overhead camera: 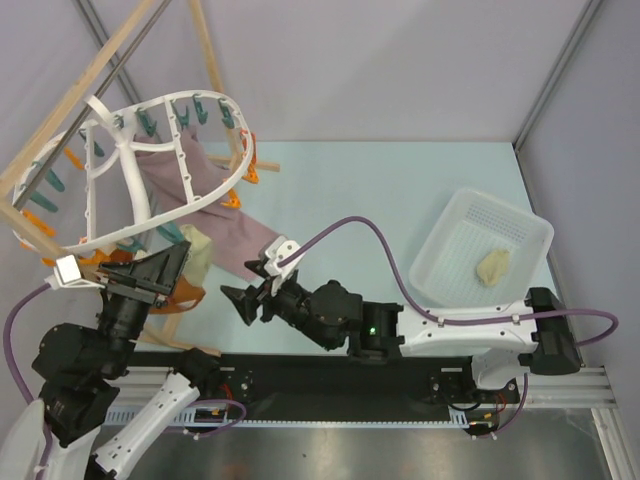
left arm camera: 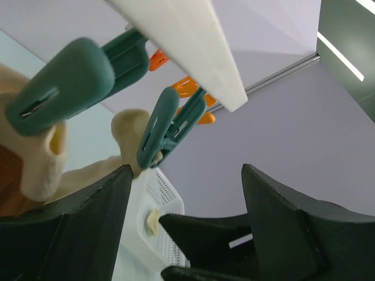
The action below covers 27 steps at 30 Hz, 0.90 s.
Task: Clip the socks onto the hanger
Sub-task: Clamp the sock onto the hanger, then open the clamp at the hanger.
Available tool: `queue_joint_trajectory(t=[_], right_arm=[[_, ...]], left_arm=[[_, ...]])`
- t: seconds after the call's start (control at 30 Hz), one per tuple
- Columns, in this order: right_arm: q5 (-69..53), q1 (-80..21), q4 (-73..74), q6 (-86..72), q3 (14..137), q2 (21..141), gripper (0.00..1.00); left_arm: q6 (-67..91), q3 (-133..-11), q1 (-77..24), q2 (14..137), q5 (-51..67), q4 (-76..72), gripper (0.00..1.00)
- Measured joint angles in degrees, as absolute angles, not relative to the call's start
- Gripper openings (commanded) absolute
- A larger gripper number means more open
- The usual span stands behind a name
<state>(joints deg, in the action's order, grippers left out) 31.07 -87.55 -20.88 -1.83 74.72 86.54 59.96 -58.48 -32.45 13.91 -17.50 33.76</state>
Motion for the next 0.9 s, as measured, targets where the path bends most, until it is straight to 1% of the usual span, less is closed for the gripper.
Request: queue_joint_trajectory(t=[0.13,0.2,0.3,0.33,0.37,0.4,0.47,0.53,0.63,0.7,0.73,0.77,0.8,0.83,0.87,0.9], right_arm=[[29.3,-84.2,-18.7,-4.1,71.0,82.3,0.64],[27.6,-81.3,-17.2,-5.4,69.6,80.0,0.66],[25.0,-77.6,-15.2,-7.0,68.3,77.1,0.72],[24.1,-76.4,-14.4,-7.3,67.8,76.1,0.74],[23.2,-75.4,-13.7,-7.6,67.2,75.1,0.75],[22.5,-74.6,-13.2,-7.9,66.6,74.1,0.76],[20.9,-73.2,-11.9,-8.4,65.7,72.4,0.77],[19.5,-71.9,-10.5,-9.1,64.9,70.8,0.76],[16.6,-69.8,-9.7,-9.9,63.9,69.4,0.7],[13.2,-67.9,-9.6,-10.9,63.2,68.7,0.66],[11.5,-67.1,-9.7,-11.3,63.0,68.6,0.64],[9.1,-66.0,-9.8,-11.9,62.8,68.6,0.63],[6.8,-65.0,-9.8,-12.2,62.8,68.6,0.62],[4.3,-64.2,-9.9,-12.4,62.7,68.6,0.62],[1.2,-63.2,-10.4,-12.1,62.7,68.6,0.65],[-1.7,-62.4,-11.2,-11.7,62.7,68.8,0.71]], left_arm=[[60.0,-57.8,-32.4,11.8,-16.5,36.5,0.76],[60.0,-56.6,-32.4,10.5,-15.7,37.9,0.72],[59.9,-55.2,-32.4,9.0,-14.0,40.1,0.68],[59.7,-55.2,-32.4,8.6,-13.2,40.8,0.65],[59.4,-55.2,-32.4,8.3,-12.7,40.9,0.57],[58.9,-55.2,-32.4,7.9,-11.8,40.9,0.53],[57.4,-55.2,-32.4,6.9,-9.9,40.7,0.46],[55.8,-55.2,-32.5,6.1,-7.7,39.8,0.45],[53.5,-55.2,-32.5,5.7,-3.7,36.5,0.44],[52.0,-55.3,-32.5,6.1,-0.9,34.2,0.42],[51.4,-55.5,-32.5,6.7,0.1,33.4,0.4],[50.7,-56.1,-32.5,7.8,1.2,32.7,0.35],[50.0,-56.9,-32.5,9.4,2.1,32.0,0.33],[49.1,-57.9,-32.5,11.4,2.8,31.6,0.33],[48.3,-58.9,-32.5,13.5,3.2,31.2,0.32],[47.3,-59.7,-32.5,16.0,3.3,30.8,0.32]])
